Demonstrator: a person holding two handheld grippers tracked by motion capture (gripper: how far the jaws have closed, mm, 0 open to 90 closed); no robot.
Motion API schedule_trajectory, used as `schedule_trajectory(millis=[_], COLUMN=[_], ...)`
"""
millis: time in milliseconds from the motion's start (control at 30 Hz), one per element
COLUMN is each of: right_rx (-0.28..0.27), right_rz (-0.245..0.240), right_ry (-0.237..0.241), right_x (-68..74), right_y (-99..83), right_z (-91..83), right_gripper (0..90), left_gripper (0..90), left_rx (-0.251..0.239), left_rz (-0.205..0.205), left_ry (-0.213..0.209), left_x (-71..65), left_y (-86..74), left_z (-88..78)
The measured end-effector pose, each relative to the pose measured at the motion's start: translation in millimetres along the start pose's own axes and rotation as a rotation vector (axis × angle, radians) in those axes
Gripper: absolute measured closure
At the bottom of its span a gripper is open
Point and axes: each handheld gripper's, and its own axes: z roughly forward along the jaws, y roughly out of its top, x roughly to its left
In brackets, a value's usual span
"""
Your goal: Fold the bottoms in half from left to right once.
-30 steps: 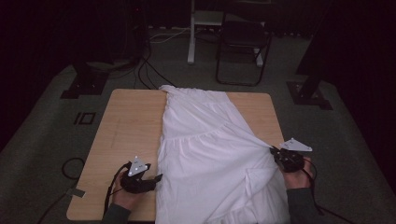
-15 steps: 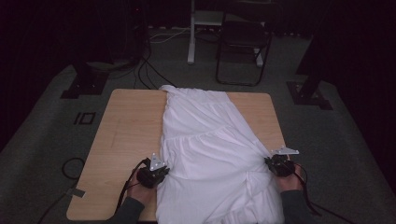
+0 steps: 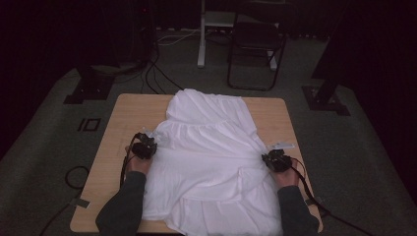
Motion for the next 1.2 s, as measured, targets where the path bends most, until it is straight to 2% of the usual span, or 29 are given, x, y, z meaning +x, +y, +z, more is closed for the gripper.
schedule_trajectory(millis=[67,167,200,233,267,333,433,467,500,533,567,633,667,733,767,833,867,900,933,967,1000,1067,1100,1133,1167,1200], right_rx=[-0.002,0.001,0.007,0.015,0.016,-0.015,-0.073,-0.073,-0.085,-0.101,-0.104,-0.104,-0.104,-0.096,-0.075,-0.040,-0.023,-0.023,-0.020,-0.060,-0.060,-0.097,-0.133,-0.133,-0.147,-0.159], right_rz=[0.011,0.038,0.042,0.047,0.047,0.038,0.019,0.019,0.001,-0.033,-0.047,-0.056,-0.059,-0.066,-0.078,-0.084,-0.095,-0.095,-0.115,-0.145,-0.145,-0.146,-0.147,-0.147,-0.140,-0.133], right_ry=[-0.013,-0.030,-0.037,-0.047,-0.060,-0.058,-0.008,-0.008,0.021,0.075,0.102,0.145,0.163,0.167,0.157,0.159,0.155,0.155,0.151,0.144,0.144,0.133,0.129,0.129,0.126,0.123], right_x=[-3.7,-9.7,-11.0,-11.6,-11.0,-5.9,11.0,11.0,18.8,33.1,40.4,53.4,58.4,66.1,69.0,70.8,71.4,71.4,72.3,73.7,73.7,71.9,67.8,67.8,65.1,61.6], right_y=[9.4,20.0,22.5,24.3,25.3,25.3,25.0,25.0,24.8,24.6,25.0,26.7,27.9,29.6,30.2,29.7,28.9,28.9,27.3,21.2,21.2,16.8,10.2,10.2,5.9,1.0], right_z=[9.1,18.9,20.5,20.7,18.9,8.7,-12.3,-12.3,-17.7,-24.2,-25.8,-26.3,-25.2,-21.0,-16.3,-8.8,-5.8,-5.8,-5.4,-17.7,-17.7,-33.0,-49.9,-49.9,-58.4,-66.5], right_gripper=[87.9,87.4,84.4,76.5,69.6,61.8,54.9,54.9,53.5,50.6,49.3,47.2,45.9,43.0,42.8,44.9,52.3,52.3,69.2,86.5,86.5,87.7,88.0,88.0,88.2,88.3], left_gripper=[85.8,79.9,74.3,67.9,65.0,60.8,58.5,57.5,57.5,55.3,55.0,52.3,51.0,50.5,49.5,49.5,49.5,49.5,49.5,48.1,48.1,48.2,52.9,61.9,61.9,76.6], left_rx=[-0.001,-0.022,-0.024,-0.034,-0.045,-0.073,-0.111,-0.111,-0.127,-0.136,-0.142,-0.125,-0.130,-0.130,-0.131,-0.117,-0.102,-0.102,-0.067,-0.050,-0.050,-0.031,-0.016,-0.016,-0.022,-0.015], left_rz=[-0.029,-0.045,-0.033,-0.027,-0.022,-0.029,-0.019,-0.019,-0.010,-0.006,-0.003,0.018,0.010,0.002,-0.006,-0.033,-0.034,-0.034,0.013,0.027,0.027,0.017,0.024,0.024,0.032,0.023], left_ry=[0.011,-0.012,-0.013,-0.012,-0.022,-0.043,-0.064,-0.064,-0.092,-0.096,-0.106,-0.128,-0.137,-0.179,-0.182,-0.241,-0.259,-0.259,-0.247,-0.226,-0.226,-0.230,-0.250,-0.250,-0.275,-0.298], left_x=[3.7,4.8,3.9,2.9,3.1,3.9,2.7,2.7,1.9,0.7,-1.0,-5.5,-8.6,-11.9,-13.4,-17.8,-21.7,-21.7,-31.9,-37.4,-37.4,-39.5,-41.2,-41.2,-41.2,-40.7], left_y=[6.8,8.7,7.3,4.9,2.0,-5.8,-21.5,-21.5,-32.7,-40.1,-47.7,-63.0,-74.3,-90.2,-95.7,-107.6,-112.4,-112.4,-119.8,-124.2,-124.2,-127.3,-130.2,-130.2,-130.8,-130.3], left_z=[5.0,8.7,7.6,4.8,0.1,-13.0,-38.3,-38.3,-53.5,-61.9,-69.0,-80.9,-88.5,-98.1,-101.2,-105.9,-107.4,-107.4,-109.6,-111.7,-111.7,-111.0,-108.2,-108.2,-108.7,-109.5])
